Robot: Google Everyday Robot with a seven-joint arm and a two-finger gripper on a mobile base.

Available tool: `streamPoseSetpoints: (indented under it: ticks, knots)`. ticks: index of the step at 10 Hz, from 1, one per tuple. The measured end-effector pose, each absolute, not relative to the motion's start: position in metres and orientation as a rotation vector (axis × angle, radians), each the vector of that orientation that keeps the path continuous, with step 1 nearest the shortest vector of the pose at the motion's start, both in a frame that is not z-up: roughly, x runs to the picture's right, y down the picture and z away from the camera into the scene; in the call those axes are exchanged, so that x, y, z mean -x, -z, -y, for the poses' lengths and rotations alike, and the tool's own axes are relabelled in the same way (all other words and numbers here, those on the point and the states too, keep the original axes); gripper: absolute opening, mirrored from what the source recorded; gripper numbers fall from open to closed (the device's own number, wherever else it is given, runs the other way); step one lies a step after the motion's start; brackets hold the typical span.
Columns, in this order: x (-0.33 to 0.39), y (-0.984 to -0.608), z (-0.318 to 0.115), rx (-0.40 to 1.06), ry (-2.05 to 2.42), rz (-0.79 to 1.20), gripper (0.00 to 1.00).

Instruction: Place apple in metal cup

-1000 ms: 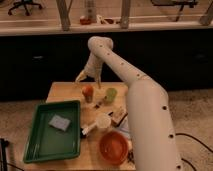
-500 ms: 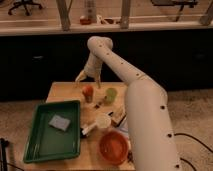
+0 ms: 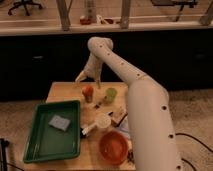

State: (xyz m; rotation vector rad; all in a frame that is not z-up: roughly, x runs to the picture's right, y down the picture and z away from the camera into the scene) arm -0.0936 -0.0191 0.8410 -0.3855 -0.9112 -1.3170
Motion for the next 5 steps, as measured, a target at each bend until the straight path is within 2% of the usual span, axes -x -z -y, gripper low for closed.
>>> streamPoseSetpoints:
  ticks: [5]
  knots:
    - [0.0944,-0.8401,0.0217,0.37,1.335,0.918,0.8]
